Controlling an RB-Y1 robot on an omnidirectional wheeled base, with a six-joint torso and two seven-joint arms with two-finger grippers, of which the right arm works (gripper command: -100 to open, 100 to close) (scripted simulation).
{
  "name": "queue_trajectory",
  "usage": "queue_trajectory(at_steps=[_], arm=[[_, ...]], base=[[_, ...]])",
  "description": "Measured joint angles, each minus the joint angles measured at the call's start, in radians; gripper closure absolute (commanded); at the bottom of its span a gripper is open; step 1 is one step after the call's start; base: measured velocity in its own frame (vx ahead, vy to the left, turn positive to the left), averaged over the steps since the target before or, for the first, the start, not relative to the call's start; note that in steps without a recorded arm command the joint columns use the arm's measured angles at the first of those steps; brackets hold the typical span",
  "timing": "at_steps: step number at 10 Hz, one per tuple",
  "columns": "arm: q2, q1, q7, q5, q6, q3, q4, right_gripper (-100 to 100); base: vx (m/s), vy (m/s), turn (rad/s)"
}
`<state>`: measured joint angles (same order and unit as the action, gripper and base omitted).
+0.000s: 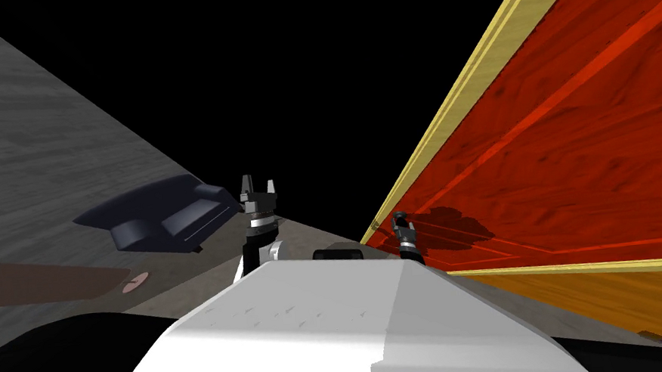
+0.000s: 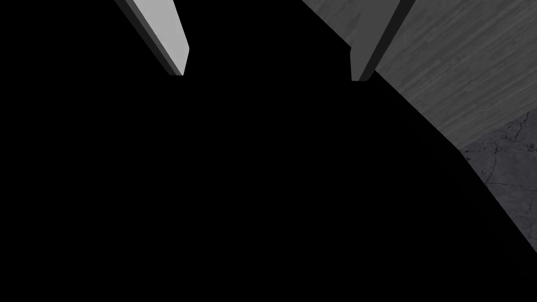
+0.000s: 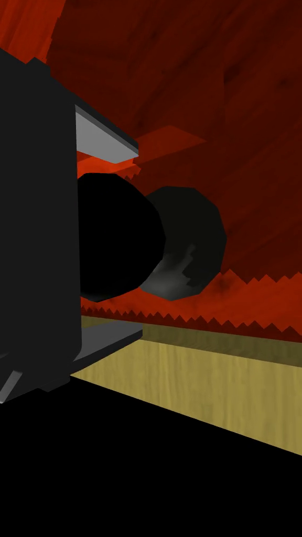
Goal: Pull the door open
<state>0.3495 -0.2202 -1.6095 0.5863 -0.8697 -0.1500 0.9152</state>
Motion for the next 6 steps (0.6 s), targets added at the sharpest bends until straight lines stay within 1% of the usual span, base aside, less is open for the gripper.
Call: queue_trajectory(at_steps=[6], arm=[[-0.001,-0.002,-0.004,0.0,0.005,-0.001,0.003,100]], base=[[-0.01,0.001,0.004]])
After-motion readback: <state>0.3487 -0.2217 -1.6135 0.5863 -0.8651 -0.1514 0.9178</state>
